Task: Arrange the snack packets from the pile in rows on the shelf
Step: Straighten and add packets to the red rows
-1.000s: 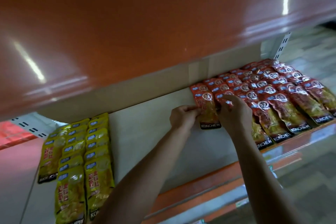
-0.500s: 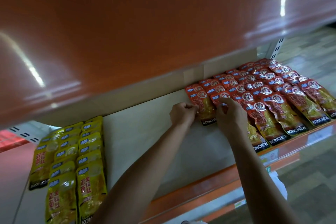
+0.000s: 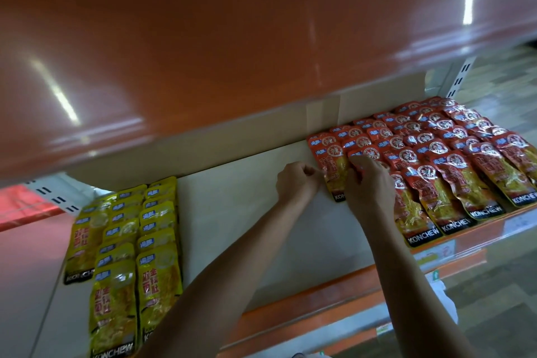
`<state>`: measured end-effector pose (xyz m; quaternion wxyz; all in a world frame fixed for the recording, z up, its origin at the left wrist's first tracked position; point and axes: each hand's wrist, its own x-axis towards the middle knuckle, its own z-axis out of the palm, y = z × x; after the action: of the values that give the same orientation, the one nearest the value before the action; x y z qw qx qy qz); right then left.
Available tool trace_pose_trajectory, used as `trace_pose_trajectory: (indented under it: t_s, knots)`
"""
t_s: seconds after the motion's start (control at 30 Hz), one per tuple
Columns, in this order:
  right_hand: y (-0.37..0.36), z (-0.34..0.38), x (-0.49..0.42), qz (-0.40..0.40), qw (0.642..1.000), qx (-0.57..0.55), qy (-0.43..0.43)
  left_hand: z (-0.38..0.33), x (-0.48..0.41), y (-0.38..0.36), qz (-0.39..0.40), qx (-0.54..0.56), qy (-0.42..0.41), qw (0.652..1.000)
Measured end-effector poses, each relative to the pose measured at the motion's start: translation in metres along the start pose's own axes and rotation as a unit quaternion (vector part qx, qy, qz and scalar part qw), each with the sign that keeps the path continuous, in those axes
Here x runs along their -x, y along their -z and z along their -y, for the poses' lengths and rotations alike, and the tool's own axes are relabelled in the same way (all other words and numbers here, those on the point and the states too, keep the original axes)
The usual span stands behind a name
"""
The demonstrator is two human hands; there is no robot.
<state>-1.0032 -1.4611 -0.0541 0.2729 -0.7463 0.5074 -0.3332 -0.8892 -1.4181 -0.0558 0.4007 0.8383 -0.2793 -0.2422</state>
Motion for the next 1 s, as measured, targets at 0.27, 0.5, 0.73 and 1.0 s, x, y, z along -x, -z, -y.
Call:
trace_pose_trajectory:
  t_s: [0.27,0.5,0.73,1.0]
  knots:
    - [-0.044,0.043,0.039,0.067,0.995,0.015,0.067,0.027,0.034,0.063,-0.068,-0.148,-0.166,0.973]
    - [-0.093,0.11,0.095,0.131,0.979,-0.002,0.155,0.086,0.059,0.147,-0.158,-0.246,-0.209,0.933]
    - [-0.158,0.2,0.176,0.188,0.961,-0.026,0.2,0.171,0.094,0.261,-0.24,-0.277,-0.174,0.914]
    - [-0.247,0.289,0.282,0.231,0.934,-0.048,0.269,0.278,0.125,0.383,-0.283,-0.306,-0.131,0.9]
